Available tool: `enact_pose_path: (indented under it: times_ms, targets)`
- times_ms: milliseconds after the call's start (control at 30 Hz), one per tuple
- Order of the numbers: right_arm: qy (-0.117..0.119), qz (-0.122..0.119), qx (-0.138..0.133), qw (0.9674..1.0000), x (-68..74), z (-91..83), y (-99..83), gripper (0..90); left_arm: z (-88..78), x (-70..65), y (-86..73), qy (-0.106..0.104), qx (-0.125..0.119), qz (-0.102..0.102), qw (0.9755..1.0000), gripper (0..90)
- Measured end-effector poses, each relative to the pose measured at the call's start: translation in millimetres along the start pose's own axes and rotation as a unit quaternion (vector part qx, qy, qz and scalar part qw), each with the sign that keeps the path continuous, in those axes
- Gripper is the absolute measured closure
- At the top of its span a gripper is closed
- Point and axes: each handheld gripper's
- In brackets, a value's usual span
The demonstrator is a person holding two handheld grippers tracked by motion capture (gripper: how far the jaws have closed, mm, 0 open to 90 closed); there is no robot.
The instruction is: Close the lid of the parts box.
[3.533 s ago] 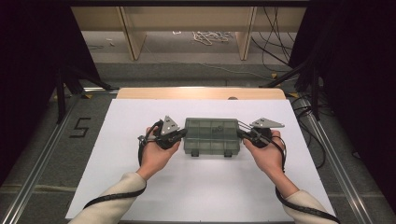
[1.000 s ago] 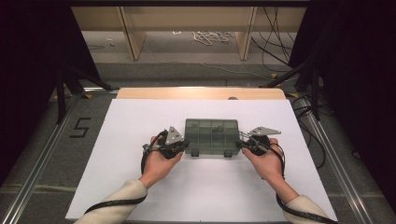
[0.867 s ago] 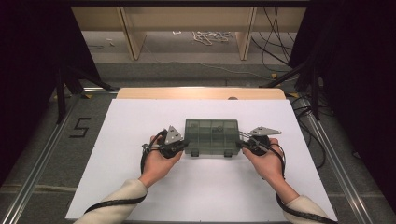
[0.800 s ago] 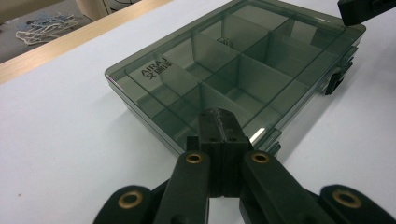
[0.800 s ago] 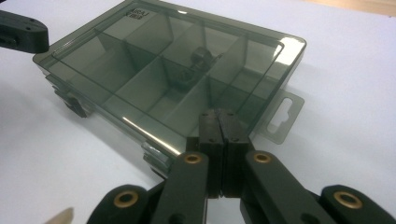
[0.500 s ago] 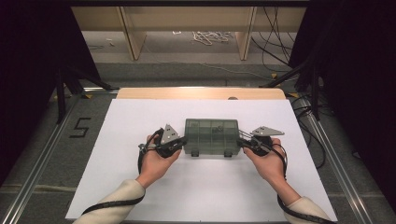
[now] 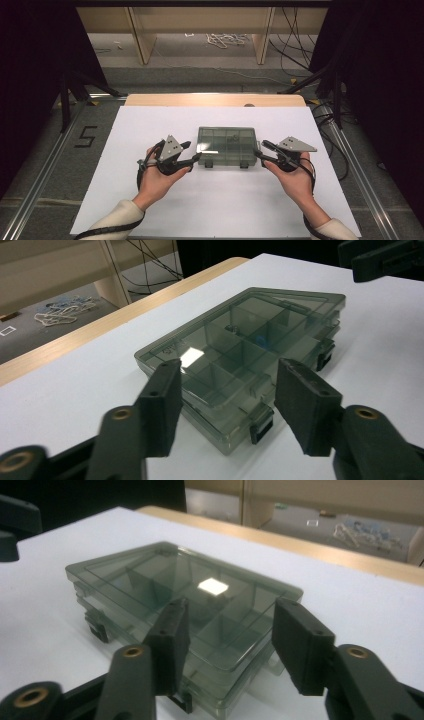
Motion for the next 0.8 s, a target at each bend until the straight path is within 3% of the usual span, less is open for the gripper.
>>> enact_pose_path:
  times_ms: [67, 333, 500, 567, 800]
  targets:
    - [0.001, -0.003, -0.011, 0.9999, 1.3, -4.8, 0.6, 42.5, -6.3, -0.4, -0.4, -0.001, -0.004, 0.000, 1.0000, 36.7]
    - [0.013, -0.016, -0.017, 0.9996, 4.8, -16.7, -1.4, 31.0, -31.4, -0.5, -5.4, 0.001, -0.013, 0.005, 0.9999, 29.3]
    - [0.025, -0.017, -0.020, 0.9993, 7.5, -25.8, -2.6, 28.2, -43.0, -0.7, -6.8, 0.006, -0.019, 0.002, 0.9998, 27.6]
    - [0.021, -0.022, -0.020, 0.9993, 7.3, -28.9, -4.5, 27.3, -48.8, -0.3, -6.9, 0.008, -0.017, 0.014, 0.9997, 27.3]
    - [0.028, -0.014, -0.021, 0.9993, 10.5, -41.9, -8.8, 26.4, -66.1, 0.1, -13.7, 0.018, -0.017, 0.009, 0.9997, 27.0]
Point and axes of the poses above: each handheld gripper's, and its own axes: z roughly forward along the jaws, y roughly out of its top, x roughly to its left, and after that the axes turned 12 degrees about -x, right-handed
